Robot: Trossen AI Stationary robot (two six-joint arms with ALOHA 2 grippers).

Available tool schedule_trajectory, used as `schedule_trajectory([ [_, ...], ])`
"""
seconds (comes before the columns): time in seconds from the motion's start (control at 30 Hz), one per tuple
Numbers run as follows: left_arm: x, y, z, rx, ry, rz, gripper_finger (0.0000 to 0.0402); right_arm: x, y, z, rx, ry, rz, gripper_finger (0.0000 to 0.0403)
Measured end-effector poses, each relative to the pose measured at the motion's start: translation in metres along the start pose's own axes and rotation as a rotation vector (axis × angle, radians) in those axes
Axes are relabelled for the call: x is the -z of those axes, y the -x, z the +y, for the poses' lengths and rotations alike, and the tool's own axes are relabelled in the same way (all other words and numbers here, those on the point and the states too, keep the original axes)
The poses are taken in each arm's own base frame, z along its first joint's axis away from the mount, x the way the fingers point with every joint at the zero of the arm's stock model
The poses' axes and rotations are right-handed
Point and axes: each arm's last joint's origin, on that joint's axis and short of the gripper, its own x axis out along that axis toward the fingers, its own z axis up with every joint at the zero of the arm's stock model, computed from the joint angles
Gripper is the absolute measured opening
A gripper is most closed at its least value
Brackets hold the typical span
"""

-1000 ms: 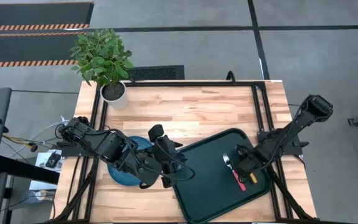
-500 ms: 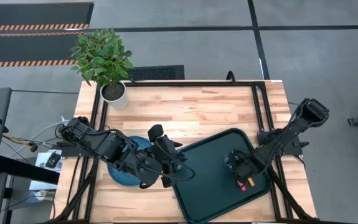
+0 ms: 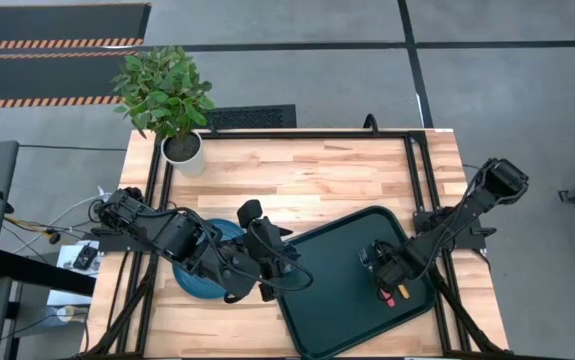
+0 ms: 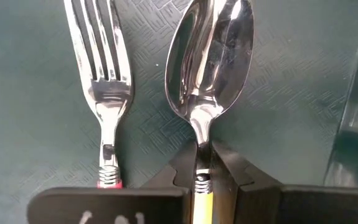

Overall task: Pick and place plate/cup/fork/spoon on tray
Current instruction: Put the yellow spoon to the right of the pink fork on the black tray, then put the blue plate to the left of the pink fork on the tray

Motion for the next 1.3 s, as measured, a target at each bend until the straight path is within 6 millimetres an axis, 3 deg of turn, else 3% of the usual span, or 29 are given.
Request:
schedule_trajectory([
  [0.6,0.0,0.0,0.0,0.001,0.009,0.001,0.022,0.0,0.0,0.0003,-0.004,0.0,-0.001,0.005],
  [1.03,0.0,0.0,0.0,0.001,0.009,0.001,0.022,-0.0001,0.0,0.0002,-0.002,0.0,-0.003,0.0105],
  [1.3,0.0021,-0.0005,0.0011,-0.028,0.002,0.009,0.022,-0.0012,0.0027,0.0013,-0.003,0.018,-0.035,0.0113],
])
